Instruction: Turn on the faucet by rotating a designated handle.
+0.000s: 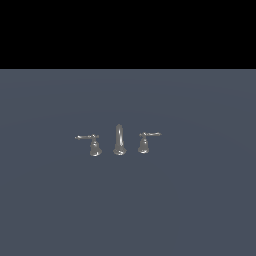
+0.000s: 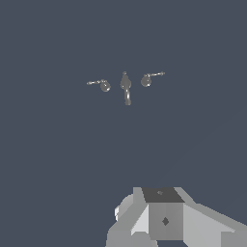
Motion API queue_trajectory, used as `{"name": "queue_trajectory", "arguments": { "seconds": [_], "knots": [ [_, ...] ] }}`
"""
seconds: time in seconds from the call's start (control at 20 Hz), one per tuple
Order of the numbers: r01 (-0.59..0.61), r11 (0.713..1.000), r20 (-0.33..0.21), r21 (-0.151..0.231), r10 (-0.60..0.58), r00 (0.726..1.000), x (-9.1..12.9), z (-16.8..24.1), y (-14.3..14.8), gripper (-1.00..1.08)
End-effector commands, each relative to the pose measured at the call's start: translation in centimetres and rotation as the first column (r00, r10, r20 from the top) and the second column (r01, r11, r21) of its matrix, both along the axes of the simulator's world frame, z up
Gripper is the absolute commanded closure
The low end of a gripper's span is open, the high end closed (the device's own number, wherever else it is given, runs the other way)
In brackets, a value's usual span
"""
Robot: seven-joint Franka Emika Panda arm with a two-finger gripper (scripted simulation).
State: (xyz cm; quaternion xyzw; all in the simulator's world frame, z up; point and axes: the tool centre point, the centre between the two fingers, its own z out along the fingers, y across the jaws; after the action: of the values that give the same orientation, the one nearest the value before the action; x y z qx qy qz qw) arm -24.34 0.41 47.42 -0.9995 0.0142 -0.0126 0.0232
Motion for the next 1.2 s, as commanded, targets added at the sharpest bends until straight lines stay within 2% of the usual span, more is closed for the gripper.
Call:
{"name": "queue_trajectory", "arguments": {
  "seconds": [0.0,0.3,0.55,0.85,1.15],
  "knots": [
    [0.033,0.999,-0.002,0.000,-0.033,0.999,0.7,-0.9,0.3,1.08],
    [0.149,0.989,-0.006,-0.001,-0.149,0.989,3.1,-4.1,1.2,1.08],
    [0.270,0.963,-0.011,-0.003,-0.270,0.963,5.8,-7.5,1.8,1.08],
    [0.416,0.909,-0.016,-0.005,-0.416,0.909,9.3,-11.8,2.1,1.08],
    [0.549,0.836,-0.021,-0.009,-0.549,0.836,12.7,-16.1,1.9,1.08]
  ]
}}
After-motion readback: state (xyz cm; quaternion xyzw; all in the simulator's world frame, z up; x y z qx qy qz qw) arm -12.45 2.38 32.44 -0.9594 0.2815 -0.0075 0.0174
